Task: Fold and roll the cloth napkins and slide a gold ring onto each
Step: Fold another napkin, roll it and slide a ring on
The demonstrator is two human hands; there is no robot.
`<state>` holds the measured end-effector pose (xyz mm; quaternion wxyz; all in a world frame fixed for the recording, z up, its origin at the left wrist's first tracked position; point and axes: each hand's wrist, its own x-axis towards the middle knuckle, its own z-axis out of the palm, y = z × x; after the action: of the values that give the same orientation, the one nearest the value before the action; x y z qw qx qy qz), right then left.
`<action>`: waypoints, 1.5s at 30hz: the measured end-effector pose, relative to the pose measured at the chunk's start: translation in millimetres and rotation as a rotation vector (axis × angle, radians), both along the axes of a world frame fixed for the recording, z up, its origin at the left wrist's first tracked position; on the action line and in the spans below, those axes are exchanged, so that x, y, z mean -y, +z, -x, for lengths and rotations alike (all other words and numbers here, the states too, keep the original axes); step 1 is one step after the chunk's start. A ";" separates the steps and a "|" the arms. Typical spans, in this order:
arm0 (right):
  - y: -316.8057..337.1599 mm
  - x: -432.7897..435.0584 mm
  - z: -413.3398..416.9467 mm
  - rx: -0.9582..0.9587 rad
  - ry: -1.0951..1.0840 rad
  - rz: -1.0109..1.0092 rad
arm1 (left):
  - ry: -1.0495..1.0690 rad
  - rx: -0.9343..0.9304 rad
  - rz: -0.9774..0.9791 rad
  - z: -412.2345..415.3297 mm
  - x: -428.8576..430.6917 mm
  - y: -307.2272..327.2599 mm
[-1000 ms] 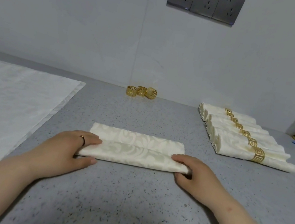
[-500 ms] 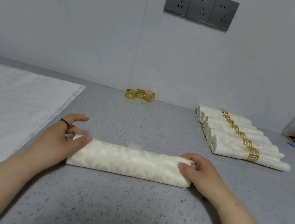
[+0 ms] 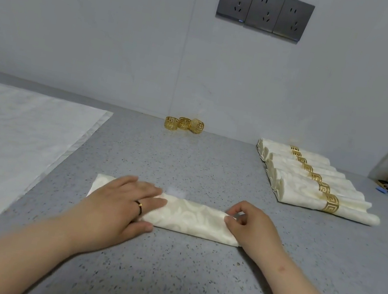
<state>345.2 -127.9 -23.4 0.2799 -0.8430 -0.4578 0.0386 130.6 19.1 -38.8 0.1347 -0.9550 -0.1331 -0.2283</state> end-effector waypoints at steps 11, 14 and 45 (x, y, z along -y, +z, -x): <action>11.2 11.9 8.0 0.398 0.426 -0.061 | 0.054 -0.086 0.200 -0.2 -1.0 -1.2; 9.4 12.7 3.7 0.403 0.436 0.062 | 0.024 -0.082 0.242 -0.4 -1.2 -0.1; 1.4 2.7 -14.5 -0.078 0.147 -0.014 | 0.020 -0.082 0.406 -110.5 50.0 19.8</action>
<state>359.7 -130.6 -21.9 0.2996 -0.8029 -0.5076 0.0886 241.2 -30.9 -19.0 -0.0529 -0.9697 -0.1802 -0.1563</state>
